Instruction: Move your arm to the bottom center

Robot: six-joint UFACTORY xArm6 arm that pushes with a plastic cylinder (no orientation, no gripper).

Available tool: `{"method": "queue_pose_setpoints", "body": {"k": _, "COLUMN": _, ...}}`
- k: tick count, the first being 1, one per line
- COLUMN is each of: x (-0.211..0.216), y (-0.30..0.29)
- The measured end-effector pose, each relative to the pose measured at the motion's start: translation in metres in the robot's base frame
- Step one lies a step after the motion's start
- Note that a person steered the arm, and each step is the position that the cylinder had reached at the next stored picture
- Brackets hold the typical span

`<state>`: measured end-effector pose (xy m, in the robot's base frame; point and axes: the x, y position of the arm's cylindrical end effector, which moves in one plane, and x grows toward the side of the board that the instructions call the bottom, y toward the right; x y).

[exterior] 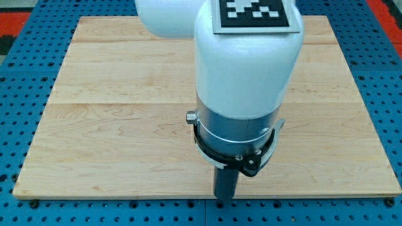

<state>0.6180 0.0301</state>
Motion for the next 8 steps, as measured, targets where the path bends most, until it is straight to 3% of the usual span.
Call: {"method": "queue_pose_setpoints", "body": {"k": 8, "x": -0.0017, "y": 0.0021}}
